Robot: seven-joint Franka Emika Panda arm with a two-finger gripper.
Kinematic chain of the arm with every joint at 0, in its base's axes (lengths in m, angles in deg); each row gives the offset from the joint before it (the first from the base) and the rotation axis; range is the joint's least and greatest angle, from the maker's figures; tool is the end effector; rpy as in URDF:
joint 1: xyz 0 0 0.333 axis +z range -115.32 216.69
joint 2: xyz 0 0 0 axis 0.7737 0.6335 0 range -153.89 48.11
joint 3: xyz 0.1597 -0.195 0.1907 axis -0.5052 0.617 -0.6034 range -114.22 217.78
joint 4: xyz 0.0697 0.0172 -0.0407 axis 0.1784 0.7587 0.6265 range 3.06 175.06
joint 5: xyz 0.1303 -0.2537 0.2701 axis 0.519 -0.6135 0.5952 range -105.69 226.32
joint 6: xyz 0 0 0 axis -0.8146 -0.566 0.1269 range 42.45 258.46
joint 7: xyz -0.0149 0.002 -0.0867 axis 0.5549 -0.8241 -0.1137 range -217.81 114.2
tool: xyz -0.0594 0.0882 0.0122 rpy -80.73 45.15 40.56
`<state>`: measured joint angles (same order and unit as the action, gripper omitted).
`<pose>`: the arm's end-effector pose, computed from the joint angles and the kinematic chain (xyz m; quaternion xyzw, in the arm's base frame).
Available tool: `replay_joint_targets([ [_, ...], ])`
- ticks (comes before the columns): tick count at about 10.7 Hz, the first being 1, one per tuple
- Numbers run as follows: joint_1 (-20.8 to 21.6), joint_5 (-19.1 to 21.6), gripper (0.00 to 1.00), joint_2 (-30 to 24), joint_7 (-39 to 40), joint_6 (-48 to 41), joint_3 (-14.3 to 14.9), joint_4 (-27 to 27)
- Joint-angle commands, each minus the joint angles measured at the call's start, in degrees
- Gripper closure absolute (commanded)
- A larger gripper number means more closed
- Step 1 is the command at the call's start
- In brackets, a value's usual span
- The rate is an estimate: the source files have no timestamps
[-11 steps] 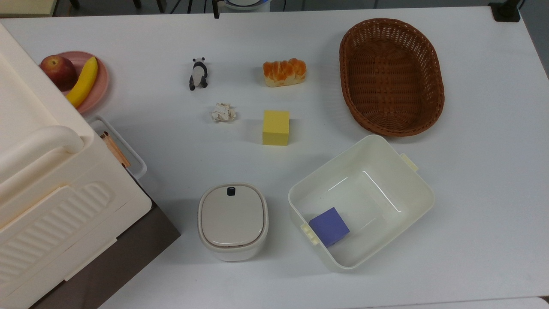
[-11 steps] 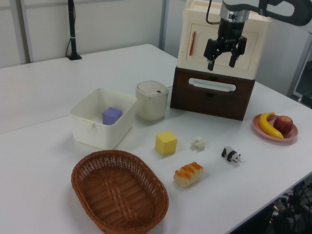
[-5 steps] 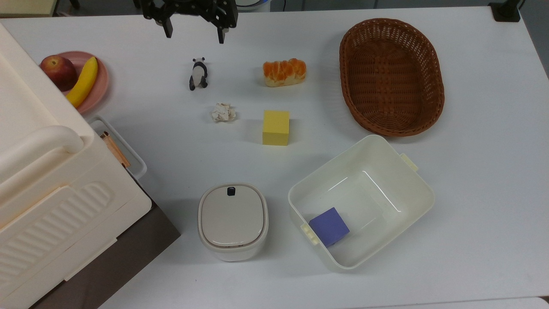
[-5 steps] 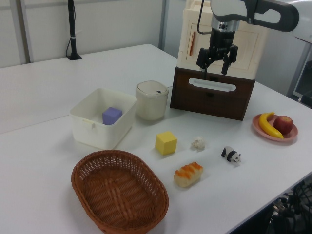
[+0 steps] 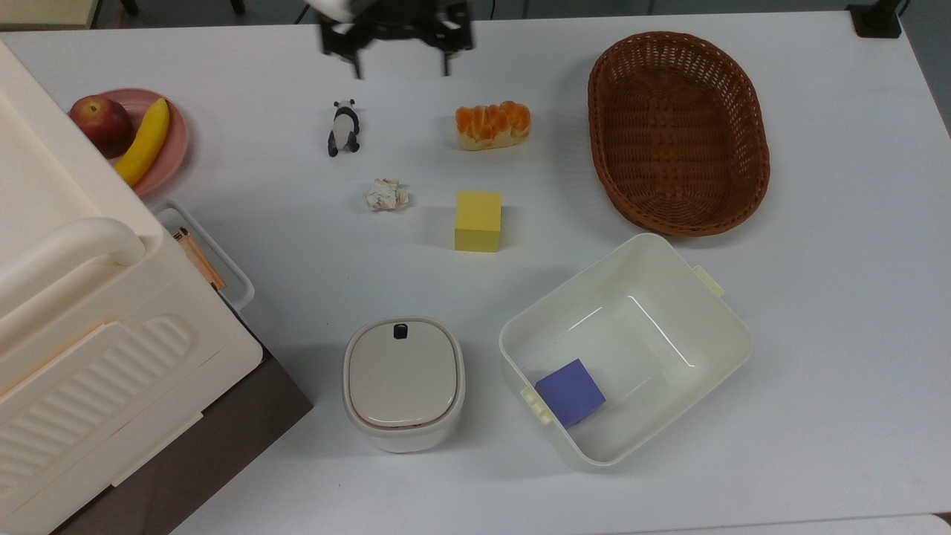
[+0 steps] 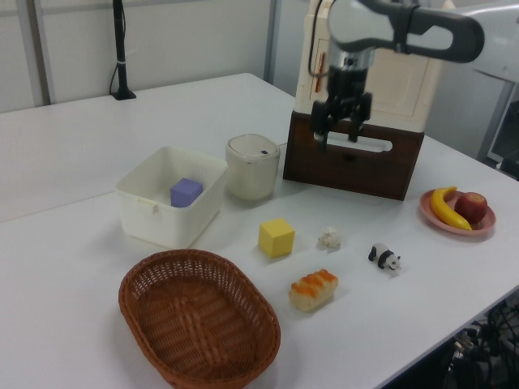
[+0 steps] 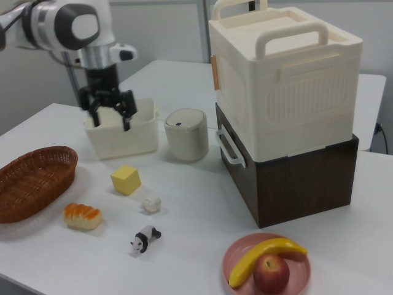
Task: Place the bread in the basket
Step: 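Move the open gripper from the cabinet toward the bread roll, then lower the gripper over the bread roll and close on it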
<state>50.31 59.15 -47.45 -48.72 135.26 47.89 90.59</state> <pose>0.5804 0.0318 0.5608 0.9973 0.0583 -0.0449 0.0071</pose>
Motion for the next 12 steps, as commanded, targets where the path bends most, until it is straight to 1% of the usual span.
replay_joint_targets([
  [1, -7.2, -0.9, 0.0, -6.7, 18.2, 2.5, -10.1, 11.0],
  [2, -8.5, -0.9, 0.0, -7.5, 22.3, 2.6, -11.8, 12.0],
  [3, -8.9, -1.0, 0.0, -8.2, 28.5, 4.2, -12.8, 14.2],
  [4, -9.1, -1.1, 0.0, -9.1, 36.6, 7.2, -13.7, 17.5],
  [5, -9.3, -1.6, 0.0, -9.4, 45.5, 8.2, -15.3, 19.0],
  [6, -9.4, -2.6, 0.0, -9.3, 53.6, 8.1, -16.1, 19.6],
  [7, -9.4, -2.7, 0.0, -9.5, 60.0, 8.3, -16.7, 20.5],
  [8, -9.3, -2.7, 0.0, -9.5, 63.3, 8.6, -17.8, 20.6],
  [9, -8.8, -2.7, 0.0, -9.7, 64.1, 11.3, -18.3, 21.4],
  [10, -8.5, -2.7, 0.0, -10.8, 64.1, 14.9, -19.5, 24.0],
  [11, -8.6, -3.0, 0.0, -11.8, 64.2, 17.9, -21.9, 27.6],
  [12, -8.5, -4.3, 0.0, -12.2, 64.2, 20.3, -22.5, 30.5],
])
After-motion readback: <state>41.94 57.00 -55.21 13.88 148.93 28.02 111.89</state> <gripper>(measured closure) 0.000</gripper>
